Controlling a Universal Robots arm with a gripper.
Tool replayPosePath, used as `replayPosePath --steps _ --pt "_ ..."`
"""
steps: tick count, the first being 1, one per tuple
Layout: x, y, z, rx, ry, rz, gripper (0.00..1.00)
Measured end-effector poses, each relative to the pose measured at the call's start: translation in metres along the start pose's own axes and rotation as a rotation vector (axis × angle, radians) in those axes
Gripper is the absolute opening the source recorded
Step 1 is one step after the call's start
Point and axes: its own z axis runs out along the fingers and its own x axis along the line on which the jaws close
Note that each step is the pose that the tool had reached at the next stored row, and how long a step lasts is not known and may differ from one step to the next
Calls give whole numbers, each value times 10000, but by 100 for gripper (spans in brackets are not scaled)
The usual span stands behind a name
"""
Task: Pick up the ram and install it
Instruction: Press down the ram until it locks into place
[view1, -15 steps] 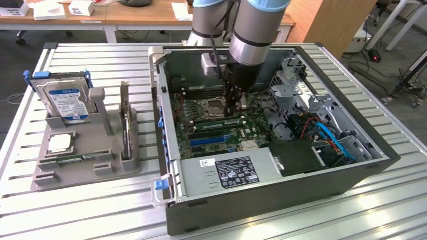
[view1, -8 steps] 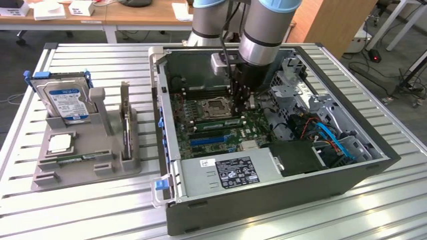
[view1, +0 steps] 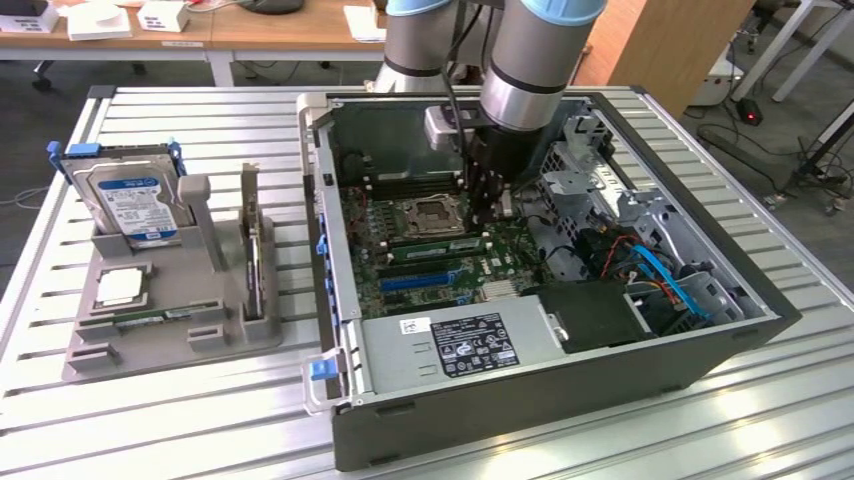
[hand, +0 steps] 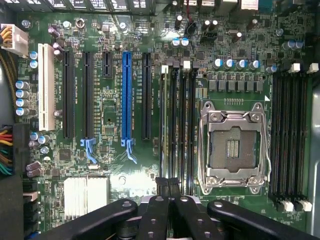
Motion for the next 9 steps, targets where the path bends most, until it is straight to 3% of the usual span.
replayPosePath --steps 9 --pt "1 -7 46 1 0 1 9"
